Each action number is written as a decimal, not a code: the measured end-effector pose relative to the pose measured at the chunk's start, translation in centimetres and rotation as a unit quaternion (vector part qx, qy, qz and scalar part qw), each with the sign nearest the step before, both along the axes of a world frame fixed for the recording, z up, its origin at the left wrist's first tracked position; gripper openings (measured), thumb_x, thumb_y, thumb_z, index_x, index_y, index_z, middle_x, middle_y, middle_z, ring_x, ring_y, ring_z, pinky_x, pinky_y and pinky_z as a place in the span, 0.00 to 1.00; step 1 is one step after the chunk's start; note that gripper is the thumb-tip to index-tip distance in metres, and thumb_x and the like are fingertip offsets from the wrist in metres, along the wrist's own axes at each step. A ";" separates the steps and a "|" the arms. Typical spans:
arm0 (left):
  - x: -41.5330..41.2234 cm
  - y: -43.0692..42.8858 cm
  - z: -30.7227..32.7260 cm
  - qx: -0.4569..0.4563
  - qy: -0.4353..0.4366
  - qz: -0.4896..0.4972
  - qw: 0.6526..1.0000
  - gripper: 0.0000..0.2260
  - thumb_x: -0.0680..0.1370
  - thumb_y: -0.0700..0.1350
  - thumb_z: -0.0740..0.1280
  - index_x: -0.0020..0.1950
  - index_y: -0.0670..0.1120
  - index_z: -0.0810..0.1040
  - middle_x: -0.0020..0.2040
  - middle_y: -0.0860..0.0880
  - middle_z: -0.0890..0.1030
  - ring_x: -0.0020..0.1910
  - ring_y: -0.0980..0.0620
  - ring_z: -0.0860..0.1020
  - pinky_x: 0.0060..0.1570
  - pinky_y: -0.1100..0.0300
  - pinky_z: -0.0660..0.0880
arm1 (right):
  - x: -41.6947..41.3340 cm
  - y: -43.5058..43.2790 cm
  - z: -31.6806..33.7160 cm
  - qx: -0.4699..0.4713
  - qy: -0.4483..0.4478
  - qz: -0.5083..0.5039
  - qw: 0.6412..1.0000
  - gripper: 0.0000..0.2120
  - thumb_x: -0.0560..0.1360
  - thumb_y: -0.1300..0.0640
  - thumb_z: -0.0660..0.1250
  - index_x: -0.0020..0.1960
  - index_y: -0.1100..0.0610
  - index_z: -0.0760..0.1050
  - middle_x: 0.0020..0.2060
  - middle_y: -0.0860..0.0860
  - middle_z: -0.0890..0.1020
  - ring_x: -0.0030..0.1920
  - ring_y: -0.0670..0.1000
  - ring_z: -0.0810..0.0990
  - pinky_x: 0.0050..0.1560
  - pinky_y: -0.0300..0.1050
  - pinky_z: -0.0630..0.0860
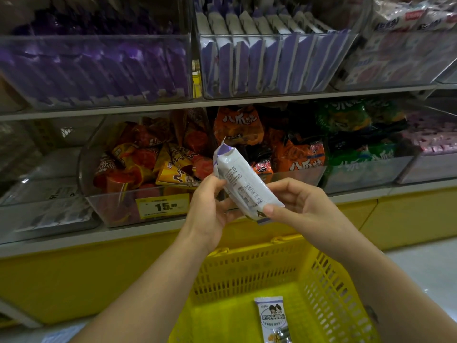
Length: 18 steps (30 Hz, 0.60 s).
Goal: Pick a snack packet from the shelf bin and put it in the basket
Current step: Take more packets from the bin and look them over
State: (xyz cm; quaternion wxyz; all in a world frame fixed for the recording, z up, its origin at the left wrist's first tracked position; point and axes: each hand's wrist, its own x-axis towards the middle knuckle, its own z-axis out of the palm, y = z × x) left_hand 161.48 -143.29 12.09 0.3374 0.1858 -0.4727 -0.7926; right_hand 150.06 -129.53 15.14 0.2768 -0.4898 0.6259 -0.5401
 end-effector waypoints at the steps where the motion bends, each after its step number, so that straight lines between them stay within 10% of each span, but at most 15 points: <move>1: 0.0 0.0 0.0 0.005 0.003 -0.003 1.000 0.14 0.81 0.44 0.54 0.47 0.47 0.79 0.43 0.48 0.84 0.44 0.46 0.84 0.37 0.52 0.80 | 0.0 0.0 0.1 0.001 0.005 0.000 1.000 0.10 0.74 0.62 0.70 0.54 0.54 0.78 0.47 0.44 0.85 0.47 0.48 0.85 0.45 0.35 0.79; 8: 0.1 0.2 0.9 -0.073 -0.021 -0.037 0.996 0.17 0.78 0.50 0.64 0.67 0.56 0.72 0.55 0.52 0.83 0.54 0.48 0.83 0.45 0.50 0.81 | -0.3 0.1 0.2 -0.050 -0.108 0.008 0.993 0.22 0.71 0.57 0.67 0.64 0.53 0.72 0.51 0.51 0.86 0.52 0.51 0.84 0.49 0.46 0.82; 12: 0.6 1.1 1.2 -0.208 -0.045 -0.017 0.977 0.34 0.77 0.37 0.68 0.75 0.61 0.59 0.66 0.53 0.77 0.63 0.53 0.78 0.56 0.53 0.79 | 0.0 0.3 0.0 -0.072 -0.192 0.009 0.979 0.30 0.74 0.61 0.65 0.73 0.46 0.61 0.56 0.49 0.84 0.56 0.51 0.83 0.51 0.46 0.82; 18: 1.3 1.8 3.7 -0.314 -0.076 0.061 0.944 0.34 0.75 0.41 0.72 0.71 0.66 0.60 0.63 0.58 0.78 0.58 0.61 0.79 0.50 0.61 0.79 | 0.9 0.9 2.1 -0.022 0.282 -0.030 0.959 0.34 0.74 0.53 0.71 0.69 0.31 0.56 0.75 0.34 0.50 0.74 0.36 0.49 0.67 0.26 0.52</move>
